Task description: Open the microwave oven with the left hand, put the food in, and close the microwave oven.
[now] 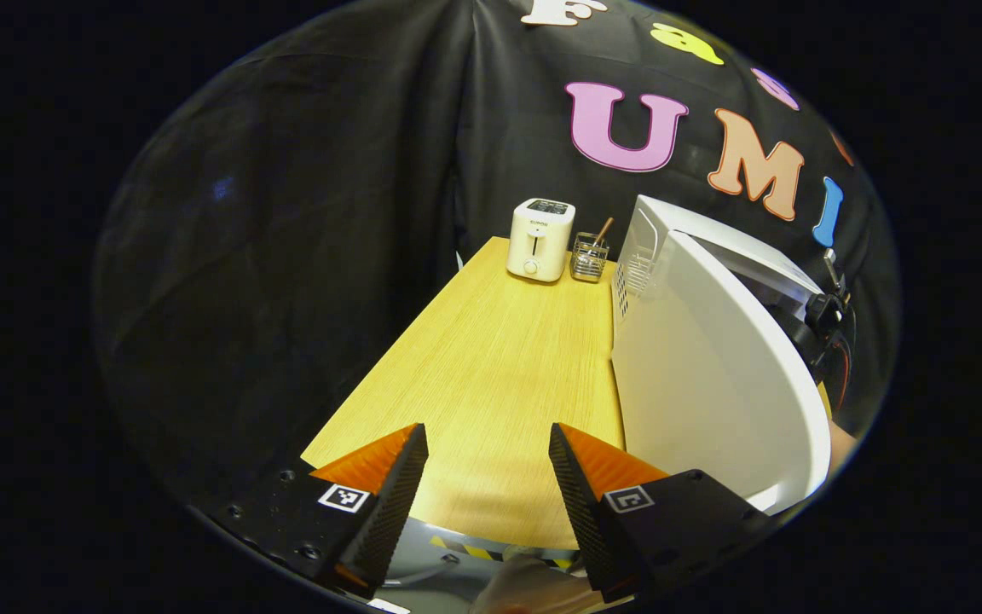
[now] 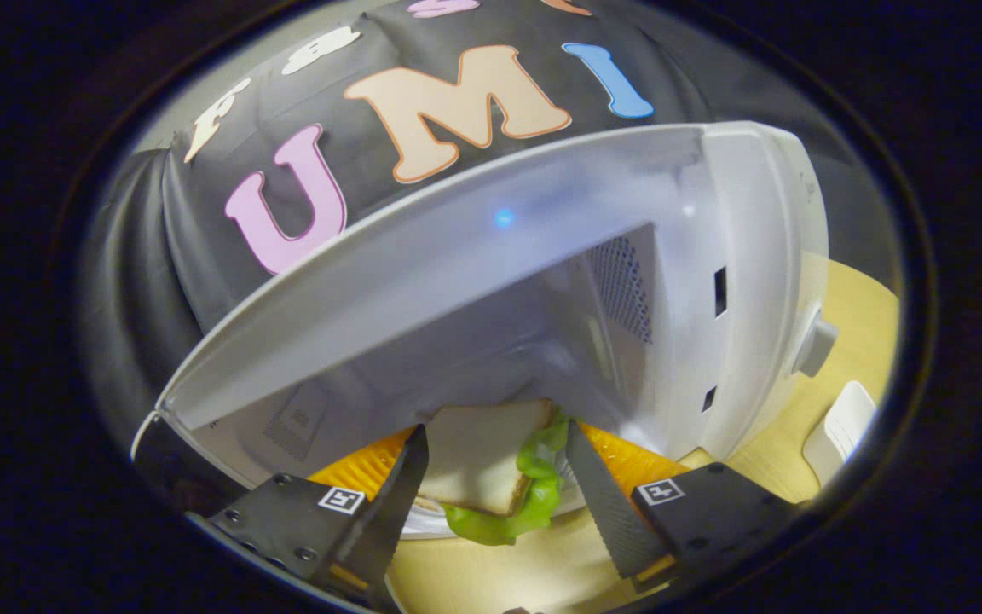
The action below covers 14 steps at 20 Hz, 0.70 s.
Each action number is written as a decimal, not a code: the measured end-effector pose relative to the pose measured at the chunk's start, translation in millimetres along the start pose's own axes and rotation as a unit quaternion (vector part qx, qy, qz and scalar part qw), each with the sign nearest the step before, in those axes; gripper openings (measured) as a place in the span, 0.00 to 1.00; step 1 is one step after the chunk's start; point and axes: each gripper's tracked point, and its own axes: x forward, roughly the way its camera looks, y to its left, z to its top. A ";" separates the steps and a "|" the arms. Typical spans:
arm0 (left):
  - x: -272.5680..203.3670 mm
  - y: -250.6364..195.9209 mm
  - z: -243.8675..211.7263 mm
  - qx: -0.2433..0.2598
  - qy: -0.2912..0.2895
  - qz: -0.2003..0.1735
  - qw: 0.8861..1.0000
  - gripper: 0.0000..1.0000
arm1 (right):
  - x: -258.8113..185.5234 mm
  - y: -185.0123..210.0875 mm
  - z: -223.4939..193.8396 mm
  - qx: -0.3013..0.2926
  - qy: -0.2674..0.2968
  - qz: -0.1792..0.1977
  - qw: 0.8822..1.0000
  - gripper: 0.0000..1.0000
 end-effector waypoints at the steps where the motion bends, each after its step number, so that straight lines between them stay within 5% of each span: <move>1: -0.2 -2.8 -0.5 -0.002 0.000 -0.007 1.000 0.84 | -6.6 -1.9 1.8 -0.006 0.000 0.000 1.000 0.99; 5: -3.4 -13.0 -6.1 -0.012 0.001 -0.019 1.000 0.65 | -41.0 -3.8 6.0 -0.046 -0.003 0.011 0.999 0.99; 6: -4.7 -17.7 -7.5 -0.012 0.003 -0.027 1.000 0.61 | -50.6 -3.9 6.4 -0.056 -0.002 0.012 0.998 0.91; 7: -6.7 -22.7 -8.4 -0.011 0.005 -0.036 0.999 0.63 | -60.7 -6.2 5.1 -0.064 0.001 0.013 0.998 0.91; 9: -9.9 -33.5 -7.2 -0.006 0.000 -0.058 0.998 0.47 | -79.8 -12.5 3.3 -0.076 0.009 0.006 0.997 0.91; 10: -12.9 -41.3 -7.4 -0.002 -0.004 -0.072 0.997 0.41 | -91.5 -14.6 2.5 -0.080 0.014 0.004 0.997 0.99; 12: -15.3 -57.1 -12.5 0.014 0.001 -0.100 0.995 0.36 | -112.6 -18.3 4.7 -0.082 0.020 0.006 0.996 0.91; 13: -17.1 -60.8 -16.2 0.022 0.003 -0.107 0.994 0.17 | -123.4 -21.6 7.3 -0.083 0.020 0.004 0.996 0.91; 14: -18.9 -65.5 -13.6 0.028 0.000 -0.113 0.993 0.11 | -134.8 -23.7 11.0 -0.085 0.019 0.002 0.996 0.91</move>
